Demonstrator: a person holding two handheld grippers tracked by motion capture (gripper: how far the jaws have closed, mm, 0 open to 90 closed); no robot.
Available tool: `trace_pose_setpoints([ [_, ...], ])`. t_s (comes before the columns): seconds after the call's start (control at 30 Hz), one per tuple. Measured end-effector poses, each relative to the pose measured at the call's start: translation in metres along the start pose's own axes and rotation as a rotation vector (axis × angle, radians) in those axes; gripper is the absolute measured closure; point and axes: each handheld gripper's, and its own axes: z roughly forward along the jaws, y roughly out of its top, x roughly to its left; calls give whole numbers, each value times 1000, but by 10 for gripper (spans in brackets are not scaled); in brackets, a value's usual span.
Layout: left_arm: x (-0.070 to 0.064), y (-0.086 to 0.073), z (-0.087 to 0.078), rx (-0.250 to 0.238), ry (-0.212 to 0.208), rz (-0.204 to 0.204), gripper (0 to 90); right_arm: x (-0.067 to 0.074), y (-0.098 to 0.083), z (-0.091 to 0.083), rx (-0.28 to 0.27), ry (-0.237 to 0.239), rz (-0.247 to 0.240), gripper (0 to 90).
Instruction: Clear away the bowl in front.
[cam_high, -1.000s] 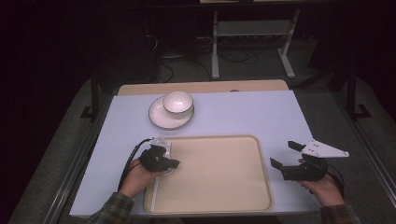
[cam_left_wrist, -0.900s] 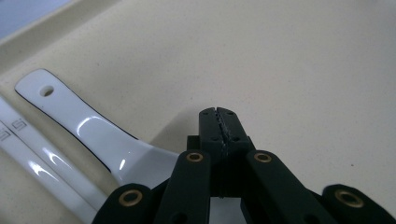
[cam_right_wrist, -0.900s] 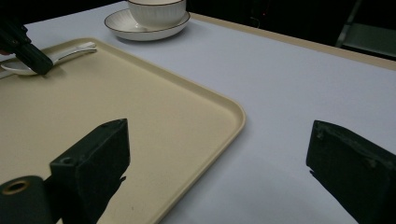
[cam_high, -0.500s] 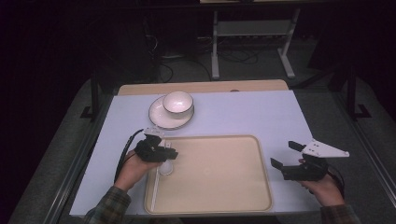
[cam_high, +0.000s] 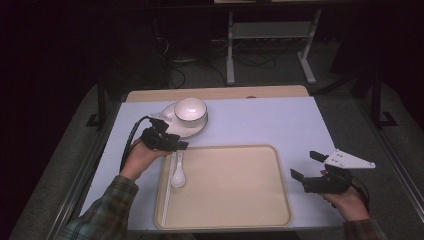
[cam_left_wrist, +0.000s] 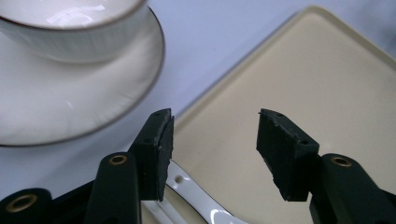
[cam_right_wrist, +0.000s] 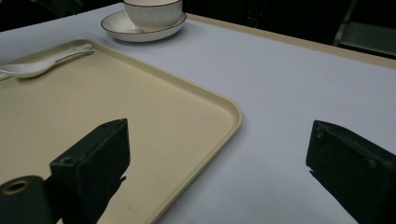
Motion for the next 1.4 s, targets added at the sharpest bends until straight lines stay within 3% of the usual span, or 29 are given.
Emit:
trace_pose_setpoints([
  [0.13, 13, 15, -2, 6, 10, -25, 449, 1, 0, 0, 1, 3, 1, 56],
  [0.47, 44, 55, 1, 34, 109, -55, 453, 0, 0, 1, 1, 4, -1, 56],
  [0.7, 60, 72, 14, 61, 181, -90, 468, -1, -1, -1, -2, 1, 4, 56],
  [1.03, 90, 81, 39, 86, 232, -179, 508, -2, -1, -2, -11, 3, 14, 56],
  [1.4, 101, 75, 69, 156, 253, -222, 624, -5, -2, -3, -12, 2, 19, 56],
])
